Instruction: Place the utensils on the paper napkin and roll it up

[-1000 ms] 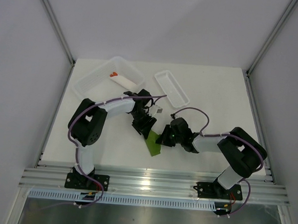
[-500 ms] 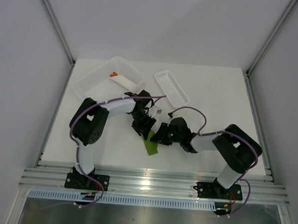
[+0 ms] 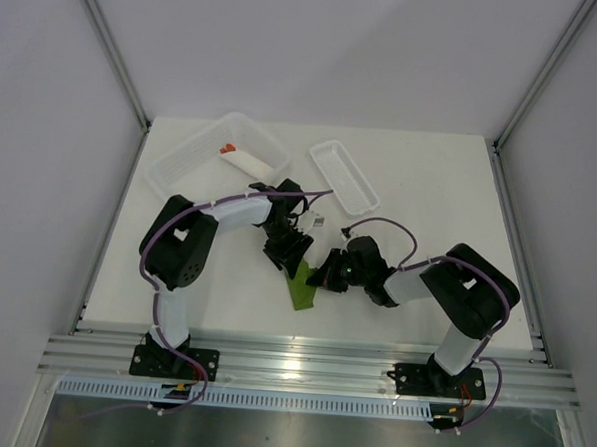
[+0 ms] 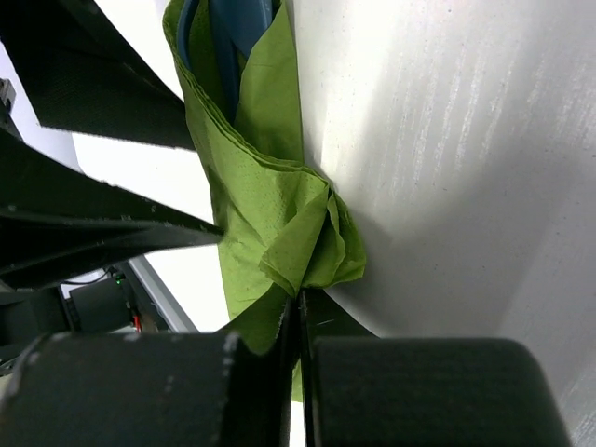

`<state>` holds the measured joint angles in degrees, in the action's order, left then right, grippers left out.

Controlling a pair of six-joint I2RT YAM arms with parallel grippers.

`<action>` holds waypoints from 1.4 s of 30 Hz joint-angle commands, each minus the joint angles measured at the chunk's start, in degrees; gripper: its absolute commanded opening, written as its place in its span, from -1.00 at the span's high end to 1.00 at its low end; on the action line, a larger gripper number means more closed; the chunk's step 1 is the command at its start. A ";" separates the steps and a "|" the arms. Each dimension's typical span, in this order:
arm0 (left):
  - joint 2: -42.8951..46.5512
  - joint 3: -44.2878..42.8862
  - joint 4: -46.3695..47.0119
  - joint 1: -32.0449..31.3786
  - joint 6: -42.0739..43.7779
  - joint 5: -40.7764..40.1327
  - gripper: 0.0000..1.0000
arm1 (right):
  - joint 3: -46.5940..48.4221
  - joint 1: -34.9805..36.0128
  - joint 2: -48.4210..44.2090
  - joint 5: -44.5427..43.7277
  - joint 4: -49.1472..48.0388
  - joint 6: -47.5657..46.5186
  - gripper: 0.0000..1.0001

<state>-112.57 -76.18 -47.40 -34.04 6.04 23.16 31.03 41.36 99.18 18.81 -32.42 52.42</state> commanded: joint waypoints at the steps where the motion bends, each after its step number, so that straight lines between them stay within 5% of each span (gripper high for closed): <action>1: 1.30 -2.38 -0.49 1.26 1.95 -1.80 -0.09 | -1.41 -0.67 1.11 0.44 -0.09 0.22 1.00; 16: 7.37 -17.15 -12.02 9.61 6.96 -2.15 -0.12 | 3.34 -0.93 -7.06 -0.18 4.74 -2.32 1.00; 42: 8.34 -14.96 -11.49 9.70 7.05 -1.10 -0.11 | 6.77 -2.16 -10.23 -0.18 8.26 -5.14 1.00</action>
<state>-106.98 -91.48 -58.67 -24.29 12.12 21.21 36.27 39.86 90.54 18.90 -23.18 48.58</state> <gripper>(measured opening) 0.556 0.007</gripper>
